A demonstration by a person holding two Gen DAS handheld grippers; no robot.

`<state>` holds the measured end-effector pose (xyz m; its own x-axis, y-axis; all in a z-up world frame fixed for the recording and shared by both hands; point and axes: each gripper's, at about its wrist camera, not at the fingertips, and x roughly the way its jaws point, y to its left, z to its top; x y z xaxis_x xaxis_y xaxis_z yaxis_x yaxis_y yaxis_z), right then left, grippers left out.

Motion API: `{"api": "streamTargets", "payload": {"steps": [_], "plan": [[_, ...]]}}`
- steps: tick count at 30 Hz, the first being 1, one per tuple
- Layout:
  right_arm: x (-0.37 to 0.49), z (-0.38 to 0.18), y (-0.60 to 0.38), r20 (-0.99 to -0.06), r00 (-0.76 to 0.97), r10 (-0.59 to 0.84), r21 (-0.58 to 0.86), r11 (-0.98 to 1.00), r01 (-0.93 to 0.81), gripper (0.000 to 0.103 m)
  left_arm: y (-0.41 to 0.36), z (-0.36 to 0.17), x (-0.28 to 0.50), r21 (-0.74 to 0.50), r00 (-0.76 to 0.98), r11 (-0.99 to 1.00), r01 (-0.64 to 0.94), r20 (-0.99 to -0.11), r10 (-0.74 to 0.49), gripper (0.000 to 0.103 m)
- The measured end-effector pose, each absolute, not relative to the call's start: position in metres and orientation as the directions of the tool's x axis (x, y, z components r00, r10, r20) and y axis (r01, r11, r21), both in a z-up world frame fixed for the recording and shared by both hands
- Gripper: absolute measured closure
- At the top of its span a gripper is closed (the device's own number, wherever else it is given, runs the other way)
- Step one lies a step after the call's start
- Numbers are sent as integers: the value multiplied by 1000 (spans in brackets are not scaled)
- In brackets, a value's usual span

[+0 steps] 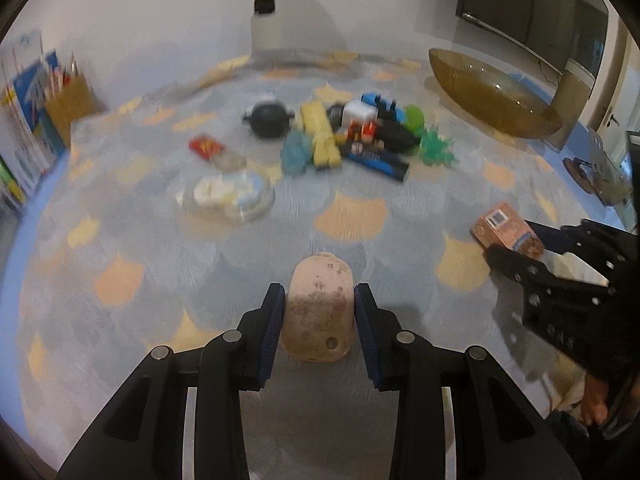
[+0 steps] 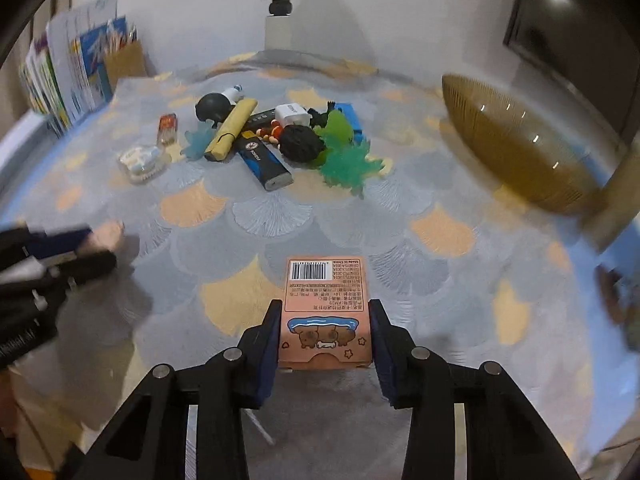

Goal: Organize rigid objects
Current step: 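Carry both items to the amber bowl and release them inside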

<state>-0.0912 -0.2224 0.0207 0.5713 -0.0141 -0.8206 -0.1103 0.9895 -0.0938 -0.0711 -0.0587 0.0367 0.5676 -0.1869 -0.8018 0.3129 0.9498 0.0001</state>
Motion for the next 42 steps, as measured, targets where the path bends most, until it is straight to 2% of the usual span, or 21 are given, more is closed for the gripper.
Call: {"api": "streamTargets", "payload": {"steps": [4,8,11,15,19,23,25,26,27,30,34,42], "plan": [[-88,65,-256,-767,638,75,37,997,-74,63,-84,99,-53,59,668,934,352,-715,-206,71],[-75,121,-320,-677,736,-11,56,996,66,63,-124,165,-27,63,738,907,416,-607,-296,71],[-61,146,-367,-649,753,-109,49,982,185,63,-172,187,1,45,714,865,499,-587,-381,71],[-23,140,-415,-718,683,-135,77,960,270,63,-237,160,43,-13,611,824,567,-664,-431,71],[0,117,-436,-780,614,-120,77,956,284,63,-279,120,69,-32,535,802,596,-729,-427,71],[15,100,-446,-820,563,-102,80,954,289,63,-296,104,77,-65,494,793,605,-750,-439,70],[22,95,-451,-835,546,-73,108,951,291,62,-300,104,81,-62,499,797,601,-750,-434,51],[24,94,-454,-838,542,-62,119,949,293,60,-299,107,83,-59,507,803,592,-748,-429,30],[24,97,-459,-837,542,-75,118,943,313,60,-297,110,83,-65,521,810,583,-735,-434,26],[6,120,-473,-789,595,-153,103,922,373,60,-269,129,77,-100,554,819,565,-690,-466,26],[-28,158,-482,-721,668,-185,146,902,407,60,-220,162,59,-96,629,845,525,-626,-462,26],[-67,203,-434,-639,760,-114,188,936,299,58,-119,224,-3,-72,771,902,425,-493,-403,26]]}}
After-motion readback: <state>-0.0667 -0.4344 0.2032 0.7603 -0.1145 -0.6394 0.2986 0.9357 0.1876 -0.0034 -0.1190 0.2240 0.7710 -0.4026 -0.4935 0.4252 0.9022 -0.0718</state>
